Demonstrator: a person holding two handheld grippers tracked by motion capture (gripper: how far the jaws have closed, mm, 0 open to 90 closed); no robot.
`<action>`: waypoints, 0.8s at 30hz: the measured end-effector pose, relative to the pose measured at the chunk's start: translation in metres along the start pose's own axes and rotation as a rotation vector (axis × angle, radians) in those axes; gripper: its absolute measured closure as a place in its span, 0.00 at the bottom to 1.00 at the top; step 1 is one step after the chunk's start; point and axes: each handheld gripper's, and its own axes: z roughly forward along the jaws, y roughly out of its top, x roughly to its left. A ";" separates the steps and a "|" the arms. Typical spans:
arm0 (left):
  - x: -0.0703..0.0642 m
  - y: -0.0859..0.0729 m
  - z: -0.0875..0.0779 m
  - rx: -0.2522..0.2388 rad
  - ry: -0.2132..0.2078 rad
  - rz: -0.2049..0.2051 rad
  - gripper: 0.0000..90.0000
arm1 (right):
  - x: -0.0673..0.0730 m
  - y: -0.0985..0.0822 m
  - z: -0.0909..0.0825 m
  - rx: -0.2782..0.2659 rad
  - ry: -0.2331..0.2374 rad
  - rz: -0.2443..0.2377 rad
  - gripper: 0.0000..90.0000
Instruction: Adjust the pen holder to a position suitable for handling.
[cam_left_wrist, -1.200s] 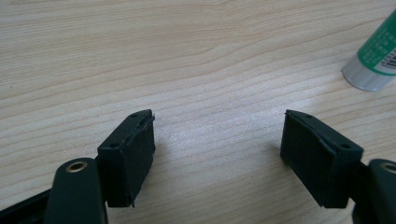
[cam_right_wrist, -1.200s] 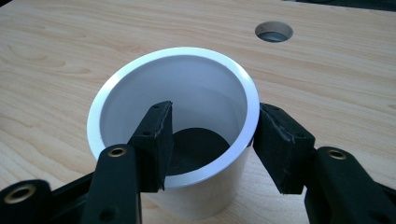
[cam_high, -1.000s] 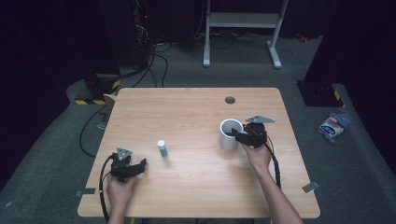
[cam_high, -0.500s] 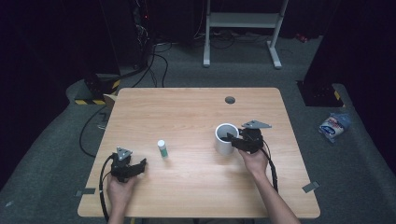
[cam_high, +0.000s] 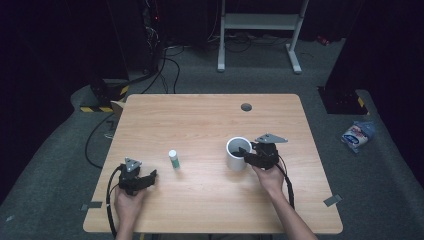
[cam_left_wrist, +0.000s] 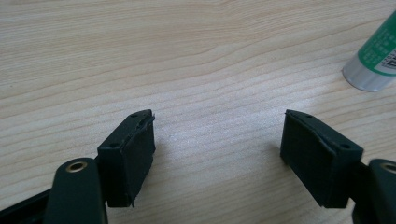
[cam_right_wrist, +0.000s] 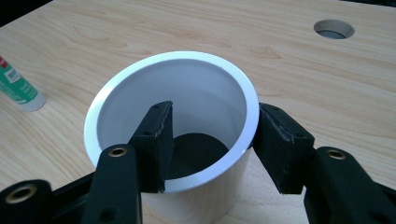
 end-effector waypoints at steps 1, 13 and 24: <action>0.000 0.000 0.000 0.001 0.000 0.001 0.29 | 0.001 -0.001 0.000 -0.002 0.004 -0.005 0.53; 0.000 0.000 0.000 0.001 0.000 0.001 0.29 | 0.013 -0.009 -0.007 -0.006 0.037 -0.017 0.52; 0.000 0.000 0.000 0.000 0.001 -0.001 0.29 | 0.029 -0.016 -0.008 0.007 0.081 -0.038 0.52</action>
